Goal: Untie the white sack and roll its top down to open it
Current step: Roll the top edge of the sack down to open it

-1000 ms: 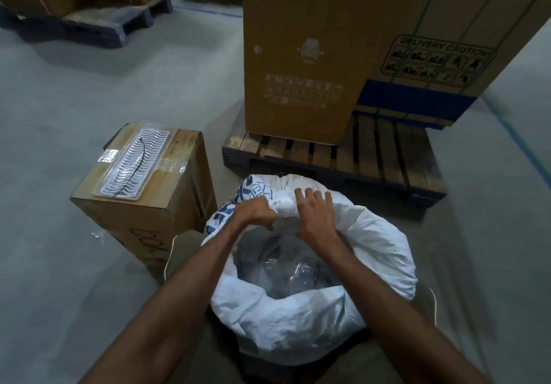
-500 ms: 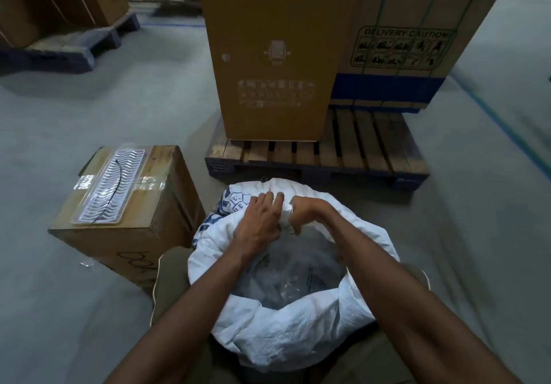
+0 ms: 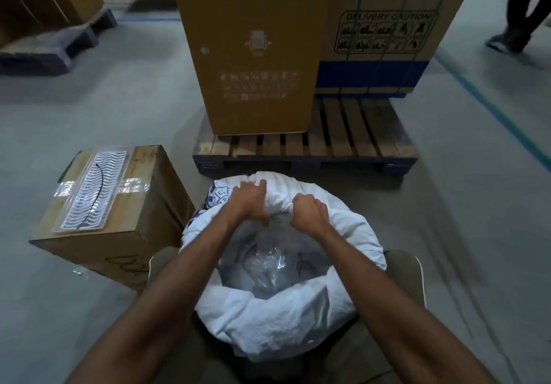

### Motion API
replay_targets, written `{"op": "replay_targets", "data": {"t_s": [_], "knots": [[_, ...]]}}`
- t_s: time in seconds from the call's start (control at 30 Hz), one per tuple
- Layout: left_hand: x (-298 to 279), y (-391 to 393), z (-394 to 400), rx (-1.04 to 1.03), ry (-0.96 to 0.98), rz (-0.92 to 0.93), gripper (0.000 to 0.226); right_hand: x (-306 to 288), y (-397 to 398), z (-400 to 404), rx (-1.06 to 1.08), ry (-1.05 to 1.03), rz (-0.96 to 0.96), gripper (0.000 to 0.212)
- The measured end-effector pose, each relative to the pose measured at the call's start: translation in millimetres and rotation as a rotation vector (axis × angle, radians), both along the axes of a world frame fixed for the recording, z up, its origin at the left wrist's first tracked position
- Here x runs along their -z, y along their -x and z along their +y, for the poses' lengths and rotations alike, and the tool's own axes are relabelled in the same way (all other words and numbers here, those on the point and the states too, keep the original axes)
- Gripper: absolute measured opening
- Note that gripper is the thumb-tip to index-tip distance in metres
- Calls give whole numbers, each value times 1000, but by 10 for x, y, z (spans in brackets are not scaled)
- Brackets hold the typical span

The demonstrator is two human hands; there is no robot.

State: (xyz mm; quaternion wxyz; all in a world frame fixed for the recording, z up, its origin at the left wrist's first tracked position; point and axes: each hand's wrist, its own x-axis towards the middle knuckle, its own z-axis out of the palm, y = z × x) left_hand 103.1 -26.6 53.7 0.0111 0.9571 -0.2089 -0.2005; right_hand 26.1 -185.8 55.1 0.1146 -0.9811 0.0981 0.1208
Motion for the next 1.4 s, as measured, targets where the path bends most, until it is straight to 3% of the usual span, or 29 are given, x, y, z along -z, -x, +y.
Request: {"op": "replay_targets", "data": {"t_s": [0.07,0.13,0.23,0.3,0.4,0.47,0.53,0.6,0.63,0.73,0.83,0.97,1.03,1.1,1.2,1.3,1.4], "knots": [[151,190,-117,183,40,-290,108,-110,-158,-70,-15,-91,158,43],[259,268,-222,281,119,-372,90,-235,-301,-121,-61,-169,319,48],[212,197,-368,180,144,-286,51,-228,-338,-160,-65,-237,360,48],[154,100,-436,144,67,-182,34,-51,-184,-123,-47,-145,182,54],[113,-52,-431,99,-14,42,42,200,159,-65,0,188,-71,83],[50,-185,-419,97,-33,176,44,204,301,-94,62,260,-123,71],[14,-292,-433,139,-8,222,58,172,321,-169,132,143,-57,46],[21,-267,-449,198,69,143,82,103,260,-251,224,-27,37,43],[38,-215,-434,243,131,97,82,51,202,-302,256,-118,85,47],[115,-58,-331,381,318,10,57,-103,27,-477,191,-369,294,50],[139,-36,-313,309,462,-76,26,-162,-31,-549,192,-503,341,61],[168,-137,-432,44,382,-103,39,-58,98,-451,56,-194,62,85],[190,-262,-445,-79,359,-40,39,1,279,-436,133,29,-101,82],[153,-369,-452,-146,432,90,35,70,413,-471,211,64,-152,69],[105,-420,-463,-87,493,166,38,172,466,-540,243,-216,-69,55],[139,-283,-494,160,417,-101,47,131,352,-608,384,-567,-71,60],[129,-68,-622,466,399,-87,60,72,184,-704,428,-813,-8,69]]}}
